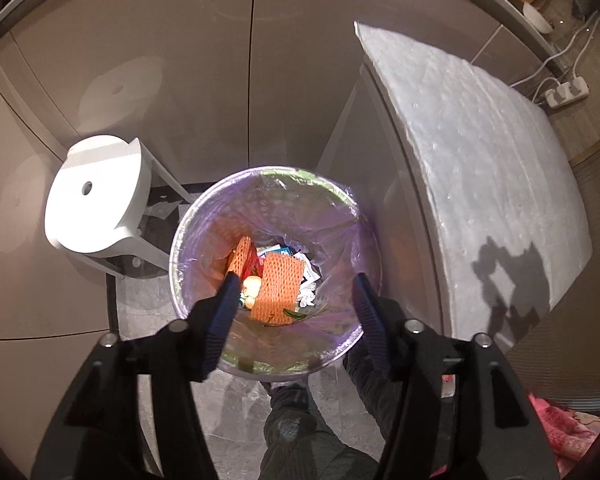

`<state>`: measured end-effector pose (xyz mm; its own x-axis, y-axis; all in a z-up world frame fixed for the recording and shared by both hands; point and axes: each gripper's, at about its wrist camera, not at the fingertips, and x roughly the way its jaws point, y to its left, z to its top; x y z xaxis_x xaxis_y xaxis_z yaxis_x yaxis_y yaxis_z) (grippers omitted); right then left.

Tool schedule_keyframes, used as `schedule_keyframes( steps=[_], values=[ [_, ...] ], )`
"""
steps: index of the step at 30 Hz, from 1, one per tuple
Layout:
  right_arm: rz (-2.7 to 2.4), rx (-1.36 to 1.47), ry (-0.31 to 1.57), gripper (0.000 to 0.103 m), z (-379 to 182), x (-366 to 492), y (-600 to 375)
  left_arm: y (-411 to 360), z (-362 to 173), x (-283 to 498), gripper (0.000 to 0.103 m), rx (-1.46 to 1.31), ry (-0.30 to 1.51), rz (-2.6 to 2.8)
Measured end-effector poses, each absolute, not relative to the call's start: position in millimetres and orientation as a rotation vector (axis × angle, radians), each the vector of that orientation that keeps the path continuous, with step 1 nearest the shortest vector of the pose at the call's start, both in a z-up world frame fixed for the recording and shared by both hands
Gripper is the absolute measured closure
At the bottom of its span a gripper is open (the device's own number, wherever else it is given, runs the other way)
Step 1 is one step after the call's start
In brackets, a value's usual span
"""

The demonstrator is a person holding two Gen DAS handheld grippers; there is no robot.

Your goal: Collect trash

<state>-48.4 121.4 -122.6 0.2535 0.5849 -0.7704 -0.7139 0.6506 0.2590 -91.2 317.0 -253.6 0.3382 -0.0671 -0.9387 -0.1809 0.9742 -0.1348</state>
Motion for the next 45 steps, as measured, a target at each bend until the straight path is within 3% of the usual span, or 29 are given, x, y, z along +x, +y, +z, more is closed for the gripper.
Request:
schedule_keyframes(
  steps=[8,22,24,25,26,34,38,45],
  values=[
    [0.966,-0.226,1.095,0.079,-181.6,-42.0,187.1,333.2,-172.8,-130.0,0.015,-0.203,1.054,0.158],
    [0.962,-0.394,1.233,0.078,-264.2,-52.8,268.3,358.4,-147.2,-168.7,0.011,-0.231,1.009,0.247],
    [0.954,-0.405,1.247,0.067,-270.2,-52.8,271.2,360.4,-146.1,-170.7,0.011,-0.242,1.006,0.247],
    [0.943,-0.412,1.248,0.05,-271.8,-53.1,272.8,360.8,-145.6,-171.8,0.011,-0.245,1.004,0.247],
    [0.934,-0.417,1.246,0.043,-273.0,-53.0,273.3,360.7,-145.1,-172.3,0.011,-0.244,1.003,0.246],
    [0.87,-0.354,1.228,0.03,-256.7,-41.6,255.4,354.5,-140.1,-167.9,0.011,-0.222,0.99,0.234],
    [0.775,-0.228,1.174,0.018,-215.5,-31.4,215.9,343.5,-123.6,-157.8,0.011,-0.201,0.958,0.209],
    [0.508,-0.056,0.986,0.005,-109.8,-37.6,112.1,290.8,-64.1,-128.5,0.011,-0.098,0.853,0.076]
  ],
)
